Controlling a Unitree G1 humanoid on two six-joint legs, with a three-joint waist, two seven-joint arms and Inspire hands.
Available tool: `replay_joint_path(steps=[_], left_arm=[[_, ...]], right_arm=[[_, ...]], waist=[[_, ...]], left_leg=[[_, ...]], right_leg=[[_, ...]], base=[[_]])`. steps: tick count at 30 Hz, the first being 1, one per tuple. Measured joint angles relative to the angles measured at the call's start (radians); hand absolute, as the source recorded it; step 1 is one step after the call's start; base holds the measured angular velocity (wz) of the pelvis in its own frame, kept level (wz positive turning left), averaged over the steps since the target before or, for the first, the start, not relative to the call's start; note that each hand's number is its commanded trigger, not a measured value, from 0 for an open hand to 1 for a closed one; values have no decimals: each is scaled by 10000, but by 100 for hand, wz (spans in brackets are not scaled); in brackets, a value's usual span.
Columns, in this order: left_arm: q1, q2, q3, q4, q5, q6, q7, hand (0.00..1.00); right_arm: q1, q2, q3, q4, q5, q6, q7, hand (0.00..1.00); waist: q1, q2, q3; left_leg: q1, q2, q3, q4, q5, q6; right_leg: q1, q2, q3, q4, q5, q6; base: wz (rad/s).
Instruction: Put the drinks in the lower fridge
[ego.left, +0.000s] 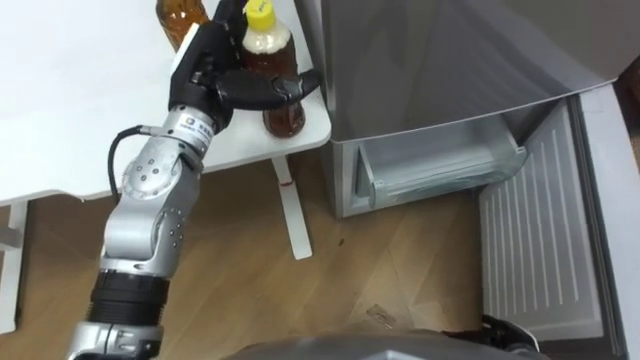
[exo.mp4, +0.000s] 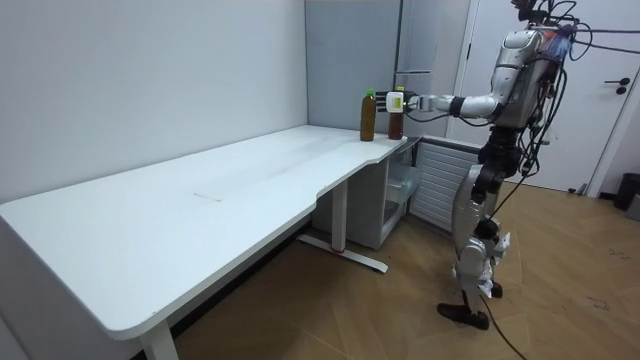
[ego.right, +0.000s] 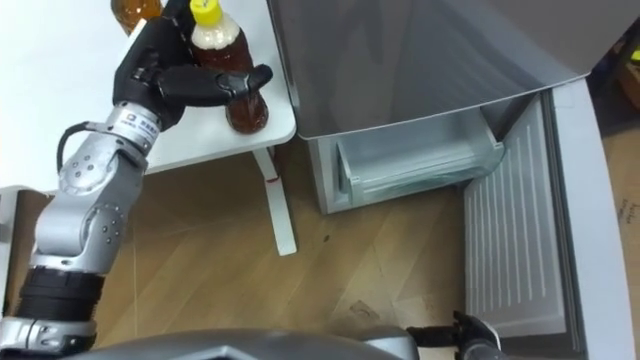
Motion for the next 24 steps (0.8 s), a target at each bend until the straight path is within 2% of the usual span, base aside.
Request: replay_joint_path(steps=[5,10,14,15,16,19,20,21,22,24], left_arm=[[-454,0,-42,332,-24,-7,269,0],[-1089,-3,-52,1307,-18,-8,385,0],[-1308,0,-51,1534,-17,-9,412,0],[-1309,1,-51,1534,-18,-10,413,13],[-1321,1,-51,1534,-19,-10,413,53],[-1349,3,-51,1576,-22,-12,411,66],[-1355,3,-51,1603,-21,-14,410,76],[-1355,3,-51,1613,-21,-14,410,95],[-1355,3,-51,1638,-20,-15,409,100],[-1357,3,-51,1703,-19,-27,405,100]], right_arm=[[-25,-30,8,-48,-309,-7,-98,0],[-34,-59,8,9,-353,-3,-265,0],[-22,-59,19,36,-352,5,-285,0],[-19,-58,25,37,-352,7,-289,0],[-23,-58,28,37,-352,7,-291,0],[-36,-60,29,74,-353,4,-292,0],[-40,-60,29,89,-353,4,-294,0],[-46,-59,29,124,-353,3,-297,0],[-63,-60,28,174,-358,1,-303,0],[-78,-60,23,223,-371,3,-327,0]], waist=[[-50,89,41],[-65,186,29],[-49,193,24],[-55,197,22],[-59,201,19],[-57,202,19],[-57,203,18],[-58,204,18],[-56,213,15],[-57,242,6]], left_leg=[[24,25,67,-27,-1,0],[86,47,149,-120,0,-4],[108,47,225,-122,0,-4],[109,47,247,-120,0,-4],[104,48,254,-120,0,-4],[103,51,259,-119,0,-4],[103,51,259,-119,0,-4],[103,51,259,-118,0,-4],[103,52,260,-119,0,-4],[101,54,261,-119,0,-4]], right_leg=[[-10,17,52,-3,22,-6],[-32,45,125,-7,32,-17],[-45,45,215,-8,32,-16],[-53,45,235,-9,33,-15],[-62,45,243,-10,35,-15],[-66,46,249,-10,35,-16],[-66,46,249,-10,36,-16],[-66,46,249,-10,36,-17],[-66,47,249,-9,38,-17],[-67,49,260,-8,41,-16]], base=[[-3],[-5],[-7],[-4],[0],[0],[0],[0],[0],[0]])
